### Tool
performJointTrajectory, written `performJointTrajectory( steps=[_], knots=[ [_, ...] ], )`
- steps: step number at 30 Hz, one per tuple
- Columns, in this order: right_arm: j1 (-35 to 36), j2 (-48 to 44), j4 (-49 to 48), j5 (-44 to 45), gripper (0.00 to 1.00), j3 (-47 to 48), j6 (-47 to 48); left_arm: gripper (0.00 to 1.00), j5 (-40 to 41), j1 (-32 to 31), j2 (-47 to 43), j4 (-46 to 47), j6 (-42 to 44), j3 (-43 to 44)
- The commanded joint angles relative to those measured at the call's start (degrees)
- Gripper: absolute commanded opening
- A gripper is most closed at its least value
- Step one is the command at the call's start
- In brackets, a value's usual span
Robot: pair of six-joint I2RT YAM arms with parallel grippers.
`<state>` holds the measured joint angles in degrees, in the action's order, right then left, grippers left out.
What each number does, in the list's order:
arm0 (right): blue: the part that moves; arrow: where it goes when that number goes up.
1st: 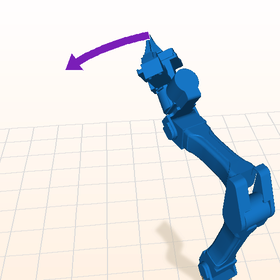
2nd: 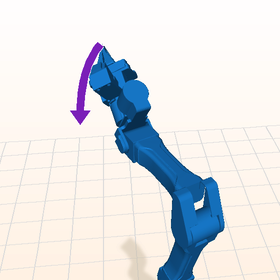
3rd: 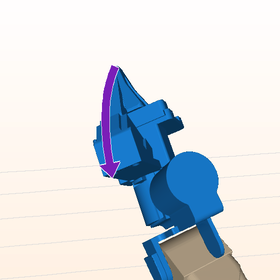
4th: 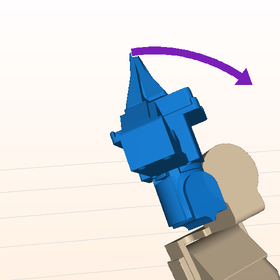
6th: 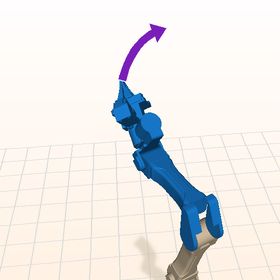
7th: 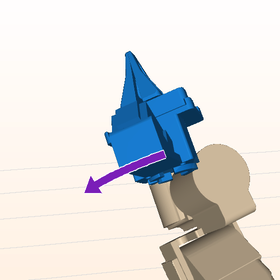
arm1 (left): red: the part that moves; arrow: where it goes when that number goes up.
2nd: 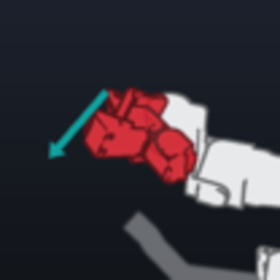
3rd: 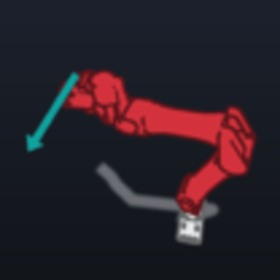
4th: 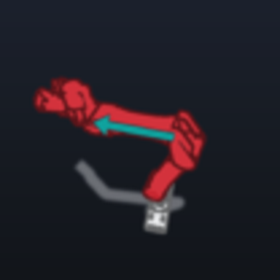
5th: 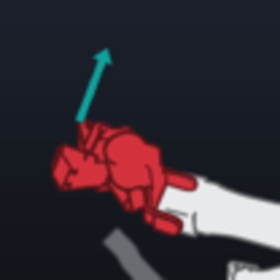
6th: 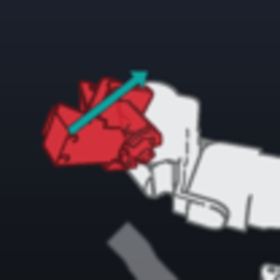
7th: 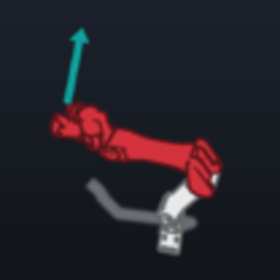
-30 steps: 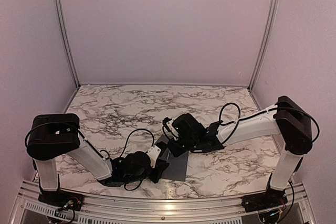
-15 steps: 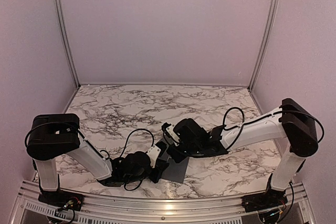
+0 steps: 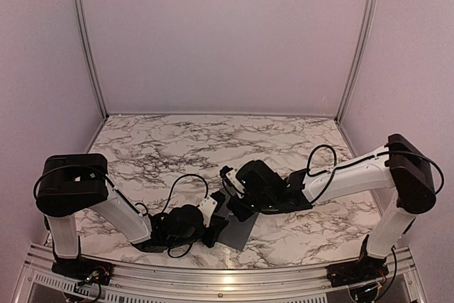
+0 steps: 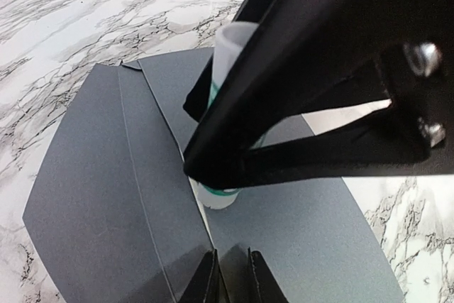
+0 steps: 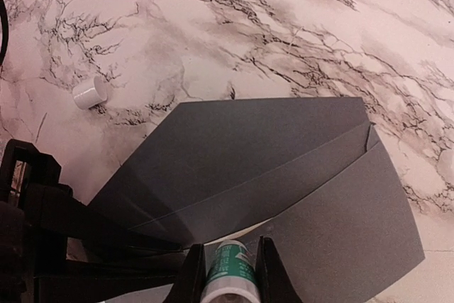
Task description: Place the letter into the envelope and seal it
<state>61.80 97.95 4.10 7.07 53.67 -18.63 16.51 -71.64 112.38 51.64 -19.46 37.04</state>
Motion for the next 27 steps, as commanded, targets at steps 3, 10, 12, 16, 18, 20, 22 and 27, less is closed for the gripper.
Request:
performJointTrajectory(
  steps=[3, 10, 12, 16, 18, 20, 22, 27],
  knots=[
    [-0.63, -7.73, 2.87, 0.77, 0.00, 4.34, 0.86, 0.18, -1.49, -0.24, -0.20, -4.31, 0.71, -0.54],
    [-0.76, -14.49, 6.40, 3.41, 0.00, 6.32, 2.40, 0.21, -2.75, -0.32, -2.35, -5.08, 1.40, -0.23],
    [-1.03, -14.80, 6.58, 4.87, 0.00, 5.04, 1.76, 0.24, -3.01, -0.26, -3.63, -5.57, 1.58, -0.32],
    [-1.72, -14.28, 4.43, 5.88, 0.00, 0.60, 0.11, 0.42, -3.15, -0.26, -7.33, -8.18, 2.32, -0.22],
    [-1.85, -13.46, 3.18, 5.66, 0.00, -1.28, -0.65, 0.49, -2.95, -0.34, -9.17, -10.42, 2.96, 0.26],
    [-1.86, -12.47, 1.55, 4.32, 0.00, -2.83, -1.15, 0.53, -2.86, -0.35, -10.78, -11.98, 3.49, 0.47],
    [-1.89, -11.31, 0.10, 2.61, 0.00, -3.92, -1.46, 0.53, -3.33, -0.41, -12.36, -12.65, 3.66, 0.02],
    [-1.86, -8.82, -3.46, -1.58, 0.00, -5.41, -1.64, 0.42, -6.32, -0.97, -14.31, -12.79, 2.87, -1.21]
  ],
)
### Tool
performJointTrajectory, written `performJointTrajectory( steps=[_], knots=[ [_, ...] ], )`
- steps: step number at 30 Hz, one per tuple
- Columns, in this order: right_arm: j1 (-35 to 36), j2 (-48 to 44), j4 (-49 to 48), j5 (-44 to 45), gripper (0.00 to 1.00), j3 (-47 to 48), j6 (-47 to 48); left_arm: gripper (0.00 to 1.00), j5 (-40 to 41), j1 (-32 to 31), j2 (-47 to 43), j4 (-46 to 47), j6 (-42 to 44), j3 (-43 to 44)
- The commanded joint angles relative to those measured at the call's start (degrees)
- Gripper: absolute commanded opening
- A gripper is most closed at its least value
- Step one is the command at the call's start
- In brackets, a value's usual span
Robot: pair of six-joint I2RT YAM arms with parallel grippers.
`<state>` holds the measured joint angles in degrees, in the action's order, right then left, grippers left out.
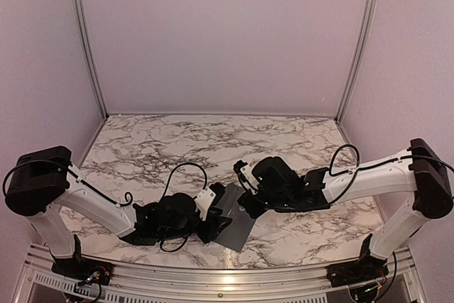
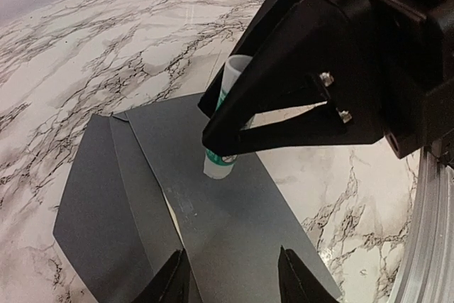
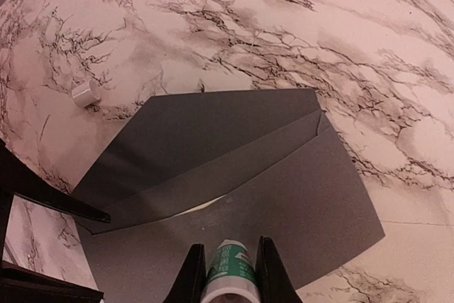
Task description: Place the letter into the envelope and seal it
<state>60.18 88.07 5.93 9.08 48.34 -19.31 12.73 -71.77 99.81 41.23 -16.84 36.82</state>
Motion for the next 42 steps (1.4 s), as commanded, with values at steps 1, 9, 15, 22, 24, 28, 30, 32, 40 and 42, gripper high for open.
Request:
performJointTrajectory(
  steps=[1, 9, 15, 22, 24, 28, 30, 32, 40, 42],
  knots=[
    [-0.24, 1.39, -6.32, -4.45, 0.00, -0.42, -0.99, 0.40, -2.81, -1.03, -1.11, -2.34, 0.06, -0.89],
    [-0.24, 5.62, -10.11, -6.88, 0.00, -0.35, -1.43, 0.18, 0.77, -2.15, 5.83, -2.12, -2.56, 1.38],
    [-0.26, 7.57, -10.68, -7.17, 0.00, -0.29, -1.73, 0.12, 3.84, -2.24, 7.33, -2.03, -3.13, 1.07],
    [-0.24, 9.09, -11.20, -6.87, 0.00, 0.12, -1.61, 0.09, 4.05, -2.24, 9.54, -1.86, -3.85, 1.06],
    [-0.24, 9.43, -11.12, -6.06, 0.00, 0.20, -1.70, 0.09, 4.12, -2.24, 9.84, -1.76, -4.01, 0.98],
    [-0.24, 9.93, -11.95, -4.72, 0.00, 0.22, -1.48, 0.08, 4.06, -2.32, 10.52, -1.59, -4.10, 1.06],
    [-0.27, 10.61, -12.07, -3.49, 0.00, 0.56, -1.44, 0.08, 4.06, -2.32, 10.66, -1.55, -4.20, 1.07],
    [-0.32, 11.44, -11.97, -2.68, 0.00, 0.96, -1.43, 0.07, 4.06, -2.32, 10.76, -1.50, -4.18, 1.03],
    [-0.57, 12.83, -11.12, 2.62, 0.00, 2.30, -1.17, 0.06, 4.08, -2.50, 11.24, -1.42, -4.44, 0.80],
    [-0.80, 13.35, -10.59, 4.08, 0.00, 2.87, -1.00, 0.05, 4.22, -2.58, 11.37, -1.35, -4.47, 0.81]
  ],
)
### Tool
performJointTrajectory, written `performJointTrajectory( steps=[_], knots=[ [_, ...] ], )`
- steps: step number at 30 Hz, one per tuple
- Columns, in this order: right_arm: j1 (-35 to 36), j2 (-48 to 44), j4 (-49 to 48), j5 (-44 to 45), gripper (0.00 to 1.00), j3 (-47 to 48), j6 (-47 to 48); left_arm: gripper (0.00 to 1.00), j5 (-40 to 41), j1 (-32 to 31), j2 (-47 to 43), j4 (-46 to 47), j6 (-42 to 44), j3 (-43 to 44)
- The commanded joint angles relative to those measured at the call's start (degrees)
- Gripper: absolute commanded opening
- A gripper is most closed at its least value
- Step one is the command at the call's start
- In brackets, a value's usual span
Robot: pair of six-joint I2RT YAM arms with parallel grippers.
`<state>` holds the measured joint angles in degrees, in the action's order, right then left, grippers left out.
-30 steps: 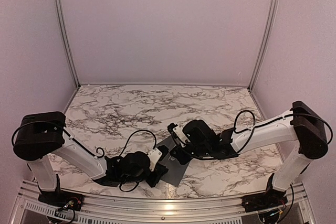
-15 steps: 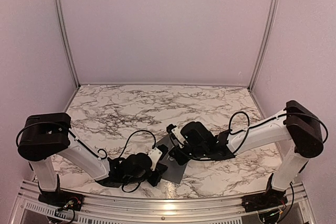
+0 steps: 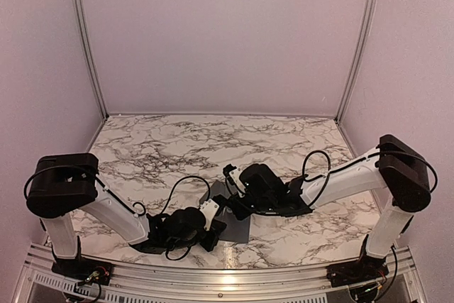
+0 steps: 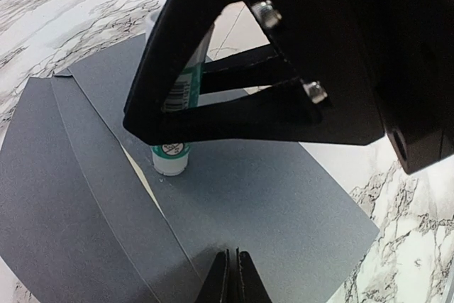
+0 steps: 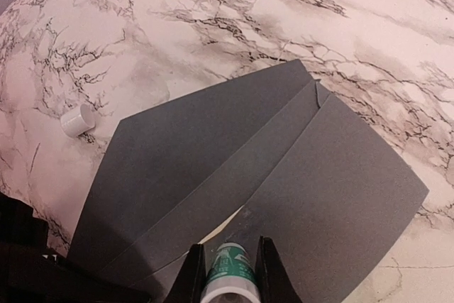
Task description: Place the letter into the envelope and seal it
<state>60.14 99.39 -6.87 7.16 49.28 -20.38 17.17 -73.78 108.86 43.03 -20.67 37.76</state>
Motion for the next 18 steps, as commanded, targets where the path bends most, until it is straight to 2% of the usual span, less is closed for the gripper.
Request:
performJointTrajectory(
  steps=[1, 11, 18],
  knots=[
    [-0.87, 2.36, 2.36, 6.52, 0.00, 2.29, 0.08, 0.05, -0.23, -0.58, 2.41, -3.17, -0.58, -0.10],
    [-1.25, 3.96, -0.08, 5.65, 0.00, 4.16, 1.04, 0.05, -0.19, -0.67, 2.39, -3.08, -0.49, -0.10],
    [-0.72, 3.11, -0.41, -0.67, 0.00, 2.66, 1.18, 0.05, 0.94, -0.67, 1.97, -3.20, -0.60, -0.20]
  ],
)
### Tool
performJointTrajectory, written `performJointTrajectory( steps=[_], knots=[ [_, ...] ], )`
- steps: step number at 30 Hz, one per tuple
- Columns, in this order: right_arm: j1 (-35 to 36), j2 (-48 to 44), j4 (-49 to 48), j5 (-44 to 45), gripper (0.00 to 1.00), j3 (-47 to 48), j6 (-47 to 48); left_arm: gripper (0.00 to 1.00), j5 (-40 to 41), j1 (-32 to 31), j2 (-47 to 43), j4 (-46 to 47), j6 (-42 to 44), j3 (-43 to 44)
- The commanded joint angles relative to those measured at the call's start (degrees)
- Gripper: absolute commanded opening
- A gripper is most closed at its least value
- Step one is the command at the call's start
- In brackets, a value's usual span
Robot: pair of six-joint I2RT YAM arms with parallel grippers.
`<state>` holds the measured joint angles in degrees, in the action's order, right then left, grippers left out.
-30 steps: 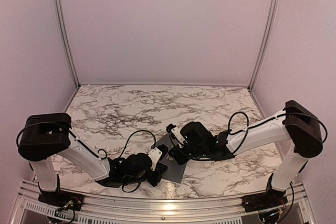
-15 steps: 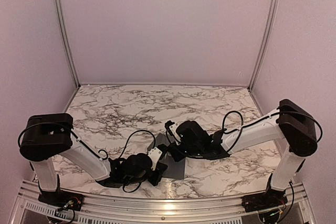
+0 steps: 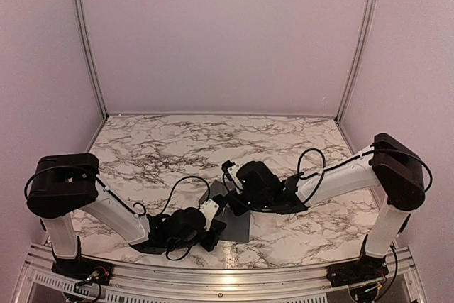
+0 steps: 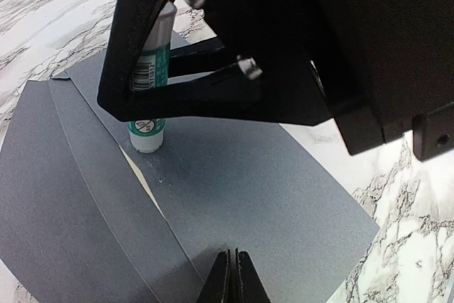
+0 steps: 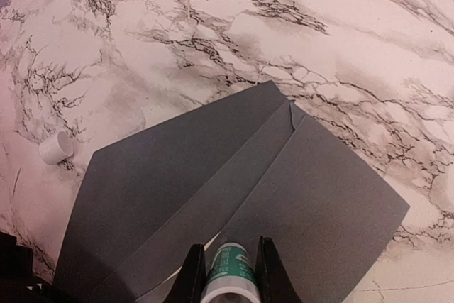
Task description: Place the letter into the envelope and seal it
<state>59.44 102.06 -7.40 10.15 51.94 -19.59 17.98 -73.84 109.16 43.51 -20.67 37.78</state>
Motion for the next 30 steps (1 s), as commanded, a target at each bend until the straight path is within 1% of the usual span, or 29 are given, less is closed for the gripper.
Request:
performJointTrajectory(
  steps=[1, 8, 16, 21, 30],
  knots=[
    [0.32, 0.05, 0.24, -4.43, 0.00, -0.26, 0.28, 0.05, 0.25, -0.60, 1.73, -3.67, -0.54, -0.14],
    [3.31, -2.93, 2.37, -5.81, 0.00, -1.23, -0.81, 0.05, 0.65, -0.60, 1.57, -3.69, -0.34, 0.06],
    [4.28, -3.65, 3.24, -4.74, 0.00, -1.39, -1.53, 0.04, 0.68, -0.60, 1.39, -3.64, -0.49, -0.09],
    [3.82, -2.32, 5.35, 0.13, 0.00, 0.79, -1.22, 0.04, 0.57, -0.60, 1.36, -3.62, -0.69, -0.40],
    [0.07, -1.69, 4.83, 0.50, 0.00, 3.01, -0.17, 0.04, -0.02, -0.57, 1.11, -3.62, -0.70, -0.60]
  ],
)
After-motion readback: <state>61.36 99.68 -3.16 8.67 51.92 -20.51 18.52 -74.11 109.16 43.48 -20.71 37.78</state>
